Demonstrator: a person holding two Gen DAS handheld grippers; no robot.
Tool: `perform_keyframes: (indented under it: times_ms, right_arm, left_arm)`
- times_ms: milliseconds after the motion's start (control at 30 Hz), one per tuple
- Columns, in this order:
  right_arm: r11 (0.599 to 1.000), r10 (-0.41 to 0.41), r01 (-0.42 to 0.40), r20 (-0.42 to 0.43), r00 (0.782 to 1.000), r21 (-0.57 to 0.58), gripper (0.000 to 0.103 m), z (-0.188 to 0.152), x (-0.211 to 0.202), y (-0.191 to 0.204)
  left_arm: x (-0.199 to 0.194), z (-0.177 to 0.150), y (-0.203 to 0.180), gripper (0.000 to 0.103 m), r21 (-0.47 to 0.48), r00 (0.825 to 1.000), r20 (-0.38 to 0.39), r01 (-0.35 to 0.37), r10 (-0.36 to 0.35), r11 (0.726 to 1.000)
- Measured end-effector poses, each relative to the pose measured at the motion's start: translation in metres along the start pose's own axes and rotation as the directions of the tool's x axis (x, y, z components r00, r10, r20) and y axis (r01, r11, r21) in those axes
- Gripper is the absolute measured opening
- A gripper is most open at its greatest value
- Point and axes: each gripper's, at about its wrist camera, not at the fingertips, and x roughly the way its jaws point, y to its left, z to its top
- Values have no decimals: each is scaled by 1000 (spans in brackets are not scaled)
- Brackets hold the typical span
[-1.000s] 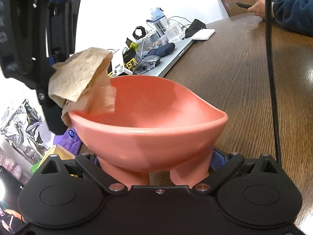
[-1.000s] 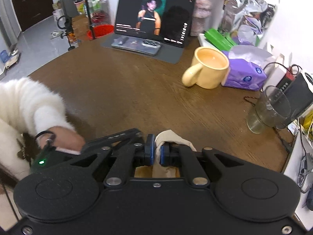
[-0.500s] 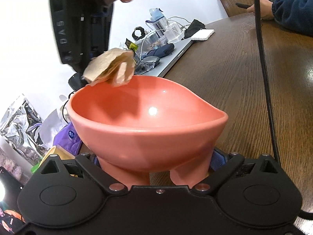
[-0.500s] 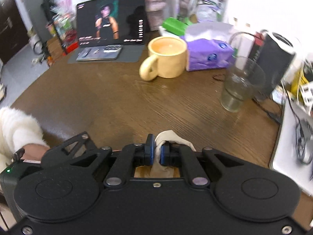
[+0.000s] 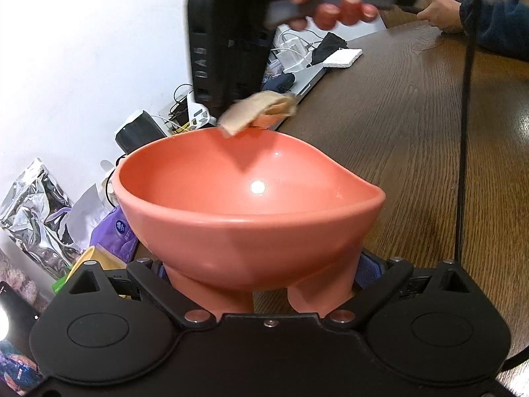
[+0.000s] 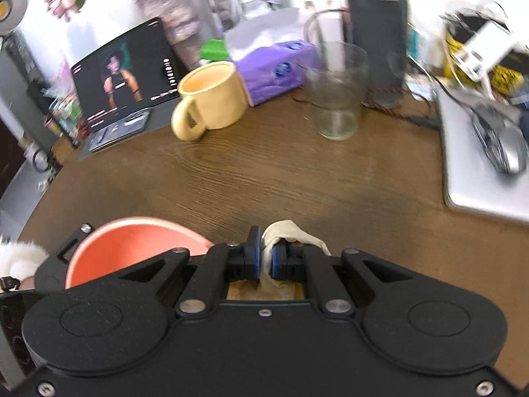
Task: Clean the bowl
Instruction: 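Rub the cloth across the bowl interior with the right tool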
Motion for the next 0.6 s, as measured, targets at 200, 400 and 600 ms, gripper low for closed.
perform_keyframes:
  times_ms: [200,400,600]
  right_arm:
    - [993,0,-4,27,1000,118,9,-32,2,-16]
    - [984,7,-10,18,1000,176,9,-65,5,-16]
    - [984,28,-27,-2,1000,175,9,-95,7,-6]
  left_arm:
    - [0,0,0,97,-1,1000,-2,0,0,1000]
    - [1,0,2,97,-6,1000,-4,1,-1,1000]
    - [0,0,2,97,-11,1000,-6,3,-3,1000]
